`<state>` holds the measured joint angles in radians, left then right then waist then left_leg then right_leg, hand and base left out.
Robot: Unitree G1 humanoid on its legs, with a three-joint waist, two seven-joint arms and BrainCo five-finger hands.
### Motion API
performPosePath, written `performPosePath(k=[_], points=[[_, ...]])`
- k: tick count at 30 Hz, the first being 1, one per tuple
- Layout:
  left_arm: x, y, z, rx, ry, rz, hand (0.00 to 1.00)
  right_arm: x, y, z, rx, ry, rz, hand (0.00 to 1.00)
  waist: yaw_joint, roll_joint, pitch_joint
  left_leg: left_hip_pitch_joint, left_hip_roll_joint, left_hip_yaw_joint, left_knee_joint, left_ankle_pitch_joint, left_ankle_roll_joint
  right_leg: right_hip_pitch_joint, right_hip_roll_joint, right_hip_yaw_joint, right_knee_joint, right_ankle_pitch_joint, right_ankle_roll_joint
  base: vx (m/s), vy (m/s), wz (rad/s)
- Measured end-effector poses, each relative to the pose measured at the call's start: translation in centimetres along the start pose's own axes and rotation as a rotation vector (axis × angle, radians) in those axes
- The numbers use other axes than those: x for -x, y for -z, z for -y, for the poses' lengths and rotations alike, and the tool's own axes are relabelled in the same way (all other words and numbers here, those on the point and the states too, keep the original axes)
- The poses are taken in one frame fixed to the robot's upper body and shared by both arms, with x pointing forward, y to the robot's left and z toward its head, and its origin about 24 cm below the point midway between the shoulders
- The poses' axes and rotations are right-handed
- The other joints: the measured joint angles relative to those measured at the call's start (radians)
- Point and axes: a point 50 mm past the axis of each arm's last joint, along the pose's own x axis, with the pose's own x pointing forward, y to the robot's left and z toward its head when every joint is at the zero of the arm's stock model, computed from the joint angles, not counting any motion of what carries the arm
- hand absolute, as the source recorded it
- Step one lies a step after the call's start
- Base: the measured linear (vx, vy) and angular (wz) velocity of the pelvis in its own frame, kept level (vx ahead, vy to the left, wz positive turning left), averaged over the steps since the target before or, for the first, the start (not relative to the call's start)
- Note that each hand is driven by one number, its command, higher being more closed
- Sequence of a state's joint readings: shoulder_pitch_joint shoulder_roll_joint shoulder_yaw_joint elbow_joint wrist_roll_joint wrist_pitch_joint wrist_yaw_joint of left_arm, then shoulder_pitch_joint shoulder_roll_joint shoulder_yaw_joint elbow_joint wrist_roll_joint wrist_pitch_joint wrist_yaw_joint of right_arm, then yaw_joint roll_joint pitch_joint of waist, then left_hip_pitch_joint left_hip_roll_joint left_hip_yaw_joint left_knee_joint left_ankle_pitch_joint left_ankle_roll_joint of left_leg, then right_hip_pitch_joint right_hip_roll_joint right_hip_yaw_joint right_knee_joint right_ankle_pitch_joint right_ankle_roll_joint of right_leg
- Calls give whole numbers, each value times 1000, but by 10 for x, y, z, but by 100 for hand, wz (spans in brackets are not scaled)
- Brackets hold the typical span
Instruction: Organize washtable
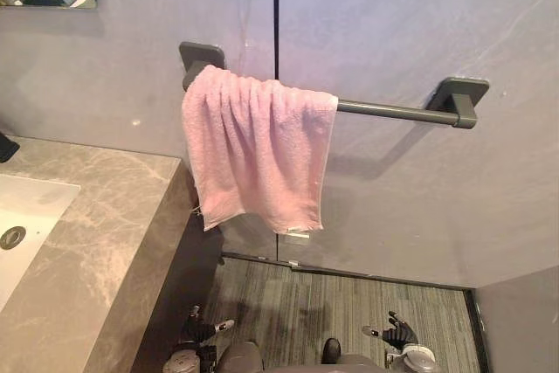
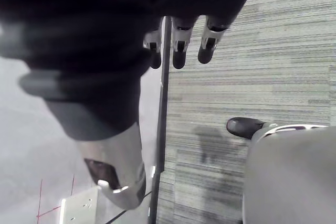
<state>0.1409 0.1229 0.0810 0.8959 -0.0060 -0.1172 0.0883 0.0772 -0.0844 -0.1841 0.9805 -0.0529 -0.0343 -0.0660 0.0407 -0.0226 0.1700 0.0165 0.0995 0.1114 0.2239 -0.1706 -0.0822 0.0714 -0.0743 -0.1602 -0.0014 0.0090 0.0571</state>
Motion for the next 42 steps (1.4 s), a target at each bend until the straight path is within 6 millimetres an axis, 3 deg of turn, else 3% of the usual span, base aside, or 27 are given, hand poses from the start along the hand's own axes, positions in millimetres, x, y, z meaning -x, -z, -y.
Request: performPosePath(k=[6,11,15,26,29,42], points=[[2,-12,-2,10,-11,66,0,2,10,2,43,-5,-31,0,-2,1,-21,23,0,-7,-64,23,10,-4,7,-2,-21,10,-5,-22,-33,-3],[23,-69,-17,82,-72,384,0,1,8,11,70,11,-20,0,1,10,-39,32,-15,-27,-106,46,13,2,0,-11,-37,17,-1,1,-2,10],[40,-100,-28,113,-130,559,0,1,4,11,71,12,0,0,2,14,-52,43,-18,-31,-116,47,14,16,0,-23,-45,17,-1,33,2,4],[75,-148,-35,184,-165,842,0,-1,-9,6,101,-3,47,0,2,11,-56,58,-21,-40,-122,47,15,37,-2,-31,-57,18,-1,5,0,1],[84,-161,-45,188,-200,918,0,-1,-9,5,102,-6,48,0,1,11,-56,58,-22,-40,-123,47,15,36,-2,-31,-57,18,-1,0,0,0],[91,-210,-66,34,-210,1096,0,-2,-14,11,154,-23,64,0,-5,5,-62,68,-31,-28,-152,55,20,46,-7,-22,-94,37,-4,8,6,-2]])
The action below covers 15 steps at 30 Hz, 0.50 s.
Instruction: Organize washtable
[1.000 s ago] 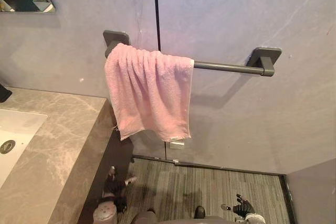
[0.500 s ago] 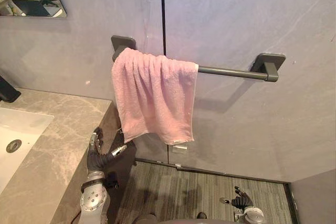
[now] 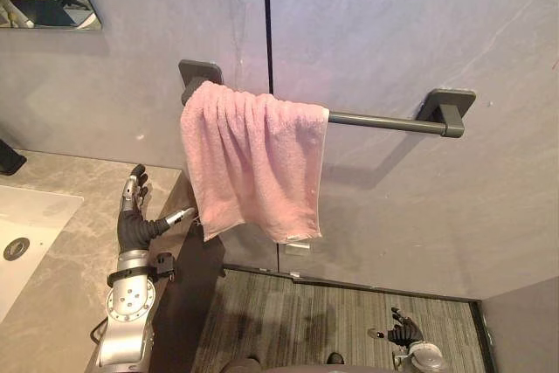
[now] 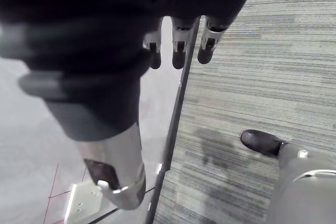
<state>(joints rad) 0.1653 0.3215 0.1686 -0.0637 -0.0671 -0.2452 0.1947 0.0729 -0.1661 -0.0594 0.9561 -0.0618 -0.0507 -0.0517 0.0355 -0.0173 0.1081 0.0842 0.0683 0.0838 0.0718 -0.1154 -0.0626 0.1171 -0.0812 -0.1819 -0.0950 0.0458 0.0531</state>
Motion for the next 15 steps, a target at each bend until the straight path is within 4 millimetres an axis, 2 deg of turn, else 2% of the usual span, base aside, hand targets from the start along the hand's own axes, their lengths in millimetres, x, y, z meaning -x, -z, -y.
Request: performPosePath(k=[5,15], points=[[-10,5,-6,-51,30,-11,0,0,-2,0,2,-8,9,0,-21,0,0,3,0,9,-1,0,0,-3,0,9,-3,6,-1,-29,3,-5],[-24,7,-1,-68,91,-12,0,0,-8,6,22,0,30,0,-25,-8,-5,1,-1,45,-8,1,2,-35,0,49,-4,22,2,-39,4,-12]])
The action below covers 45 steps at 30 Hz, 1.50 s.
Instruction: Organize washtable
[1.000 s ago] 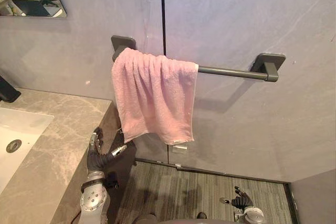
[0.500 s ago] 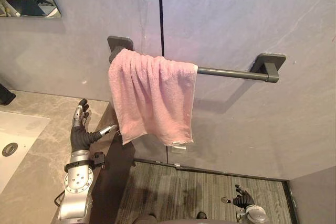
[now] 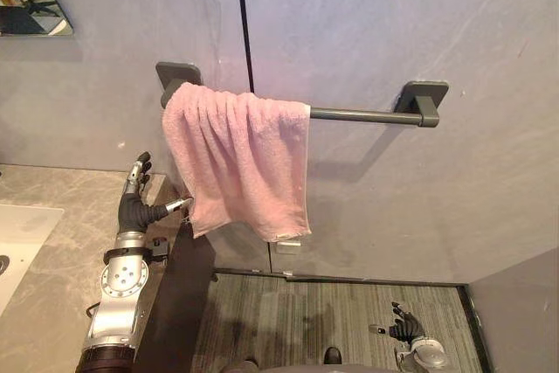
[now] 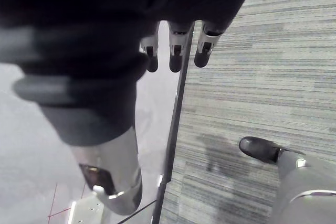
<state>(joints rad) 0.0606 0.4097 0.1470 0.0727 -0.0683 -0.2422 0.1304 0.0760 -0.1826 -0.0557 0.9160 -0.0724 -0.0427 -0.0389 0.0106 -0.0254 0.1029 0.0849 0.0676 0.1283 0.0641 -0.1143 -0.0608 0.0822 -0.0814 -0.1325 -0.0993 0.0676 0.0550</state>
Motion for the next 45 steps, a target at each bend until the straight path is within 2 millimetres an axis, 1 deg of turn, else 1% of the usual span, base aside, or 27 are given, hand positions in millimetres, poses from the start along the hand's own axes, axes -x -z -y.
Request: performPosePath(k=[6,9,12,13,17,21,25,29,30,32,33,34,35,36,37,39,40,42,43,44,45], points=[[1,1,8,4,50,-8,0,0,-1,-1,35,-9,-2,0,-1,-3,-2,1,0,0,-3,0,0,-1,0,0,0,0,0,0,0,0],[1,6,10,2,59,-33,0,0,-1,-3,49,-19,-1,0,-2,-5,-3,2,-1,0,-2,1,1,0,0,0,0,2,1,0,0,0],[2,10,20,4,99,-58,0,-1,-2,-4,55,-21,2,0,-4,-8,-5,2,-4,-1,-2,3,5,0,-3,-1,0,4,3,-43,-4,1],[3,12,21,5,103,-63,100,-1,-3,-4,58,-21,3,0,-6,-8,-5,2,-4,-1,-3,3,5,0,-3,-1,-1,5,3,-45,-2,0],[4,15,28,7,142,-86,100,-1,-4,-5,67,-28,8,0,-22,-13,-8,1,-14,-3,-17,13,15,-7,-10,-1,-4,9,9,-41,3,0],[0,18,29,5,139,-99,100,-1,-8,-7,77,-37,28,0,-26,-13,-8,0,-20,3,-27,18,17,-17,-16,7,-4,14,13,-34,9,-5],[-1,16,29,7,138,-92,100,0,-24,-10,77,-54,101,0,-30,-14,-9,1,-21,10,-30,18,17,-22,-17,16,-4,14,14,-13,-2,-6],[-1,16,29,7,134,-92,100,2,-48,-13,66,-70,208,0,-32,-15,-9,1,-22,10,-30,18,17,-24,-16,21,-4,15,14,-10,-6,-3],[-2,16,29,7,133,-91,100,4,-56,-15,66,-82,245,0,-32,-15,-9,0,-22,11,-30,18,17,-26,-16,23,-4,16,15,-28,-9,-5],[-2,15,29,7,133,-88,100,11,-81,-23,84,-136,371,0,-36,-15,-9,-1,-22,13,-30,18,17,-28,-17,25,-4,18,15,-39,-13,-4],[-2,15,29,7,133,-88,100,13,-87,-24,90,-151,402,0,-37,-15,-10,-1,-22,13,-30,18,17,-28,-17,25,-4,18,15,-37,-12,-1],[-2,15,29,8,133,-85,100,19,-101,-28,101,-176,471,0,-37,-16,-10,-1,-22,12,-30,18,17,-28,-17,25,-4,18,16,-36,-13,0],[-2,15,29,8,133,-84,100,22,-108,-30,101,-197,507,0,-36,-17,-10,-1,-22,12,-30,18,17,-29,-17,26,-4,18,16,-41,-17,-1],[-2,14,29,8,133,-80,100,28,-118,-33,111,-229,566,0,-35,-17,-11,-2,-22,12,-30,18,17,-30,-17,26,-4,18,16,-32,-15,-1],[-2,13,29,9,133,-77,100,31,-122,-35,116,-243,590,0,-33,-17,-11,-2,-22,12,-30,18,17,-31,-17,26,-4,18,16,0,0,0],[-2,9,30,13,137,-54,100,43,-140,-40,149,-306,686,0,-24,-22,-13,-9,-21,15,-28,18,17,-37,-17,30,-3,19,16,0,0,0],[-2,7,30,15,139,-47,100,46,-143,-41,154,-318,705,0,-23,-24,-14,-10,-21,15,-28,18,17,-37,-17,30,-3,19,16,0,0,0],[-3,3,32,20,145,-21,100,57,-161,-45,162,-370,793,0,-19,-29,-18,-11,-21,15,-27,18,17,-37,-17,32,-1,19,16,0,0,0],[-3,2,32,20,145,-19,100,60,-166,-46,158,-384,816,0,-19,-30,-18,-12,-21,15,-26,18,17,-37,-17,35,-1,19,16,0,0,0],[-3,0,33,22,147,-11,100,66,-178,-49,152,-417,869,0,-18,-32,-20,-14,-21,16,-24,18,17,-37,-18,41,-1,20,15,-12,-6,-4],[-3,-1,33,24,148,-5,100,69,-184,-50,151,-430,894,0,-17,-33,-20,-16,-21,16,-23,18,17,-37,-17,42,-1,21,15,-21,-11,-5]])
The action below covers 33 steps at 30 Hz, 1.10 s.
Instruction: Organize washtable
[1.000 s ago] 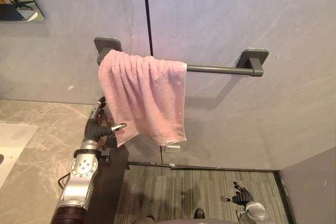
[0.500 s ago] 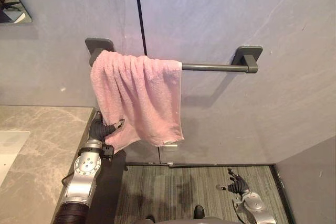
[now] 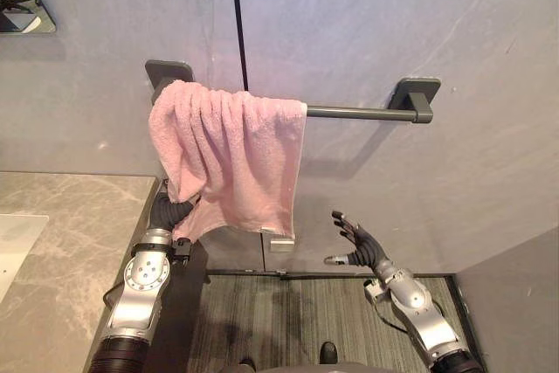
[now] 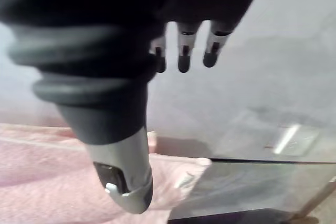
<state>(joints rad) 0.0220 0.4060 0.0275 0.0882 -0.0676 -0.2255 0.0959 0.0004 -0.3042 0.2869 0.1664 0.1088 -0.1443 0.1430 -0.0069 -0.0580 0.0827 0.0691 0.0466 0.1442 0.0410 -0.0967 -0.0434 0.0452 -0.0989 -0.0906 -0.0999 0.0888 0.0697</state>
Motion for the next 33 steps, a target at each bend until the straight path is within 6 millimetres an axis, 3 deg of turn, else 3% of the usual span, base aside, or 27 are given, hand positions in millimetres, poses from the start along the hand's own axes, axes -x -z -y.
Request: performPosePath(k=[2,9,15,23,24,33], points=[[0,-4,3,5,12,25,100,-10,-22,0,-13,-36,96,0,8,0,0,-6,0,1,5,0,0,-5,0,6,0,4,0,-38,-15,-6],[0,-10,9,22,35,58,100,-33,-60,-15,-10,-144,231,0,25,0,0,-14,3,-6,15,0,0,-6,3,6,0,9,-4,-54,-23,1],[0,-11,11,34,35,59,100,-45,-80,-20,27,-179,294,0,27,0,0,-37,3,-25,30,0,0,-11,2,-15,0,10,-4,-24,-18,9],[1,-12,20,76,55,60,100,-55,-91,-22,21,-147,329,0,44,0,0,-40,3,-35,34,2,1,-7,2,-23,0,10,-4,-13,-9,3],[1,-12,20,78,55,60,100,-56,-91,-22,20,-146,326,100,45,0,0,-40,2,-36,34,3,1,-6,2,-25,0,10,-4,-43,-20,7],[1,-12,21,87,53,60,100,-68,-99,-29,11,-146,341,100,53,0,0,-41,2,-53,29,14,-1,-1,2,-41,0,9,-5,-30,-13,6]])
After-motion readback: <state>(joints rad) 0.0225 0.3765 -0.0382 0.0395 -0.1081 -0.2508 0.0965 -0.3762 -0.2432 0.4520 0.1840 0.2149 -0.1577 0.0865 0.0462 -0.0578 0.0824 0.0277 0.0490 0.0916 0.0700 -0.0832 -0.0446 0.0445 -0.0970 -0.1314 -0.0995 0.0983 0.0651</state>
